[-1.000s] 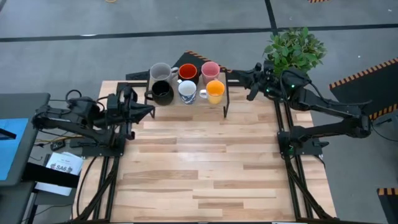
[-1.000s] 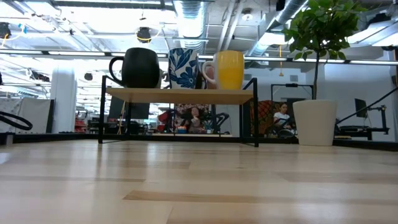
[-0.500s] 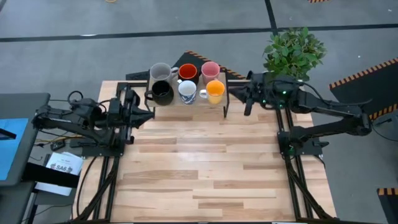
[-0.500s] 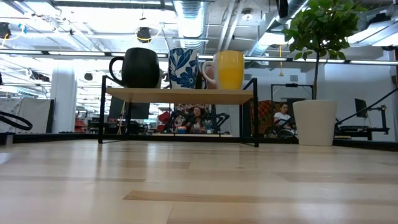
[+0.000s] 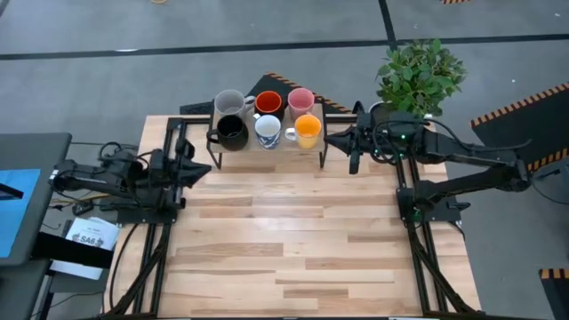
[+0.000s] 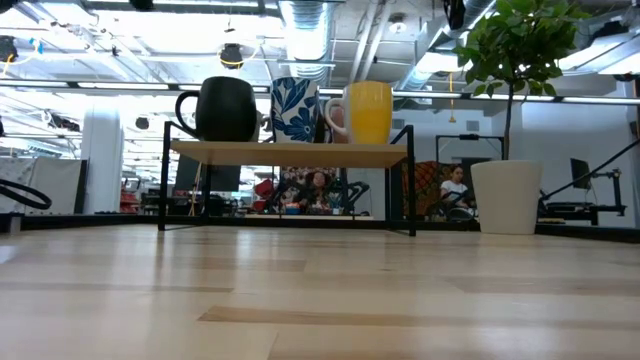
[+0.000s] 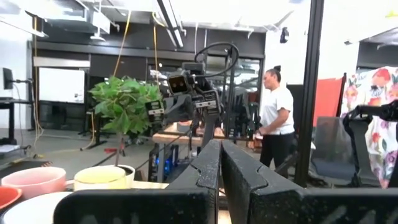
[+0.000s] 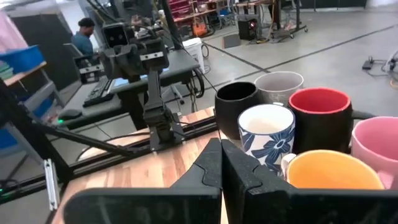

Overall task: Place coffee mugs
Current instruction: Return to Home Position

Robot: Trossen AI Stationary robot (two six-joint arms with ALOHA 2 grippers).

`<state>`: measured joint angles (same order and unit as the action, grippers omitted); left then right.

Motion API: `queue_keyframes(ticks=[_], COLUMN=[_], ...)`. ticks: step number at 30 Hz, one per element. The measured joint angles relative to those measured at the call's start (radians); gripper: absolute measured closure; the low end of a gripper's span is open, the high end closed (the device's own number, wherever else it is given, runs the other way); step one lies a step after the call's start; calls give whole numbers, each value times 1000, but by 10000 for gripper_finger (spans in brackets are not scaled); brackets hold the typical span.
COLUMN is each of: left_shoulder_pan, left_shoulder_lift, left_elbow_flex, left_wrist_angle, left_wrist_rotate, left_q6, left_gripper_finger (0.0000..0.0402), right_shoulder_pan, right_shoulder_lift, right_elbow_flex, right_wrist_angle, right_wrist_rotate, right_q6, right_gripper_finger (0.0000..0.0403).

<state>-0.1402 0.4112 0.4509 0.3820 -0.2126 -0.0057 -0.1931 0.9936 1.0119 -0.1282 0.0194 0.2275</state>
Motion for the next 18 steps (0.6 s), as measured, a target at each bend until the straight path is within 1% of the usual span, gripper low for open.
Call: queue_keyframes(ticks=[4,10,15,18], left_shoulder_pan=[9,9,9,9], left_shoulder_lift=[-85,-207,-307,-371], left_elbow_flex=[-56,-163,-296,-366], left_wrist_angle=[1,12,120,159], left_wrist_rotate=[18,23,19,-29], left_q6=[-8,-43,-59,-59], left_gripper_finger=[401,401,401,401], right_shoulder_pan=[3,6,10,10], right_shoulder_lift=[0,0,0,0], right_elbow_flex=[0,0,0,0], right_wrist_angle=[0,0,1,1], right_wrist_rotate=[-21,-24,-31,-47], right_q6=[11,45,45,47], right_gripper_finger=[384,384,384,384])
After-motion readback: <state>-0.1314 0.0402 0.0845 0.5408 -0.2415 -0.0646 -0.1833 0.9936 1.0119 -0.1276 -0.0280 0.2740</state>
